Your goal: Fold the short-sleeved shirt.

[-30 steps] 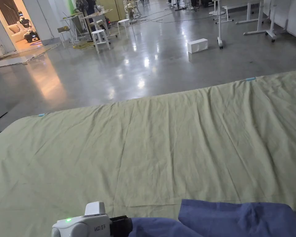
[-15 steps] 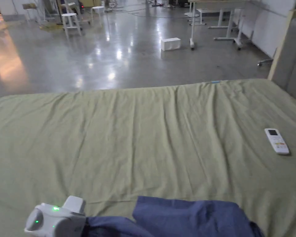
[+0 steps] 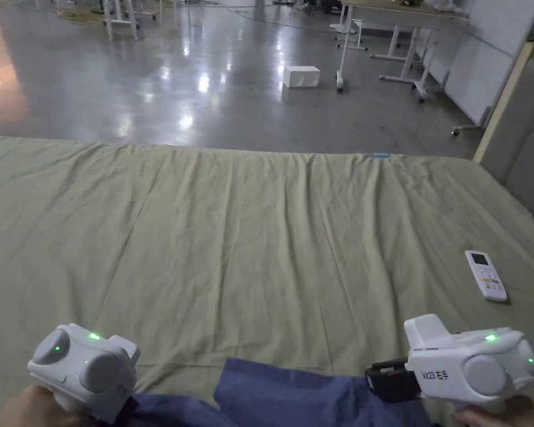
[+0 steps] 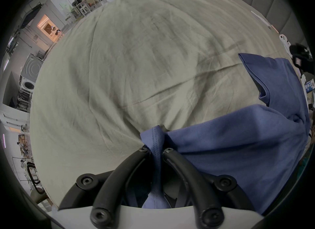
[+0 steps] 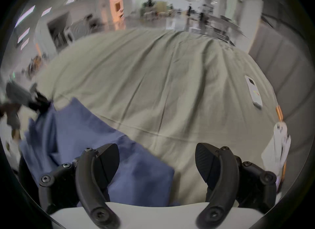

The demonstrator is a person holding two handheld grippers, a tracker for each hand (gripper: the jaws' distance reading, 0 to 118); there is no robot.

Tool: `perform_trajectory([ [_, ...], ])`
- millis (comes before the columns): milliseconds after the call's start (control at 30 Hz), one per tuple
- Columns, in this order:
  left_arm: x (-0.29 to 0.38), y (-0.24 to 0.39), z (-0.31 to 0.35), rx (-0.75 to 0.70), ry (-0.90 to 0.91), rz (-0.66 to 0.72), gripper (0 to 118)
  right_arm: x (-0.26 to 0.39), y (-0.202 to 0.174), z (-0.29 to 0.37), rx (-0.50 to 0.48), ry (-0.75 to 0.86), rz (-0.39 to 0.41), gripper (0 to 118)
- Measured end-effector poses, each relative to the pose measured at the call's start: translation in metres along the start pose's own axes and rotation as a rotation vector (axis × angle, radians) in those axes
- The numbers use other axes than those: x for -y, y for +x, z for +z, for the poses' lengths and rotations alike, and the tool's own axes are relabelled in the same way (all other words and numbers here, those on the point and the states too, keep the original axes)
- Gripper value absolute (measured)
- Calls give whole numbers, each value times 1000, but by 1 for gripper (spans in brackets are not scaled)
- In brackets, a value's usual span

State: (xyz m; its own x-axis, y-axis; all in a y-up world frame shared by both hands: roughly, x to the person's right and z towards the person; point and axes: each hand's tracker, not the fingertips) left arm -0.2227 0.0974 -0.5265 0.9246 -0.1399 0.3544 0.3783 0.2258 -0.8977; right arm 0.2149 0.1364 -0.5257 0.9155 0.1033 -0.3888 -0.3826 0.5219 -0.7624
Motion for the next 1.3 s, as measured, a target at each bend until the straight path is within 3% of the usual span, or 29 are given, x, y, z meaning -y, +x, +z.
perform_trajectory([
  [133, -3, 2, -1, -7, -17, -16, 11, -16, -16, -22, -96, -77, 211, 92],
  [233, -5, -2, -2, 8, -23, -7, 11, -21, -29, -42, 8, -176, 333, 90],
  [267, -5, -4, -2, 15, -23, 0, 11, -22, -29, -44, -34, -153, 305, 89],
  [300, -3, -4, 0, 20, -19, 5, 11, -23, -29, -41, -53, -154, 298, 82],
  [367, 0, -6, 1, 28, -3, 21, 11, -19, -32, -31, -143, -144, 290, 46],
  [433, 4, -6, 1, 30, 15, 26, 11, -15, -37, -26, -121, -139, 308, 10],
  [467, 6, -6, 2, 30, 28, 33, 11, -13, -38, -26, -112, -130, 307, 3],
  [500, 9, -8, 2, 32, 51, 57, 11, -11, -39, -24, -96, -111, 287, 3],
  [567, 18, -11, 6, 41, 102, 119, 9, -9, -35, -14, -126, -71, 129, 2],
  [633, 32, -15, 16, 56, 174, 114, 7, -5, -32, 15, -143, 32, 31, 2],
  [900, 127, -75, 190, 220, 611, 330, 6, 13, -11, 185, -180, 452, -307, 2],
  [967, 153, -88, 241, 262, 734, 406, 6, 16, -9, 229, -182, 557, -342, 2],
  [1000, 164, -92, 263, 262, 793, 403, 6, 16, -10, 247, -142, 602, -301, 2],
  [1033, 175, -97, 286, 240, 843, 424, 5, 17, -9, 267, -134, 638, -311, 2],
  [1300, 221, -117, 422, 185, 1127, 489, 5, -7, -20, 392, -99, 876, -429, 2],
])
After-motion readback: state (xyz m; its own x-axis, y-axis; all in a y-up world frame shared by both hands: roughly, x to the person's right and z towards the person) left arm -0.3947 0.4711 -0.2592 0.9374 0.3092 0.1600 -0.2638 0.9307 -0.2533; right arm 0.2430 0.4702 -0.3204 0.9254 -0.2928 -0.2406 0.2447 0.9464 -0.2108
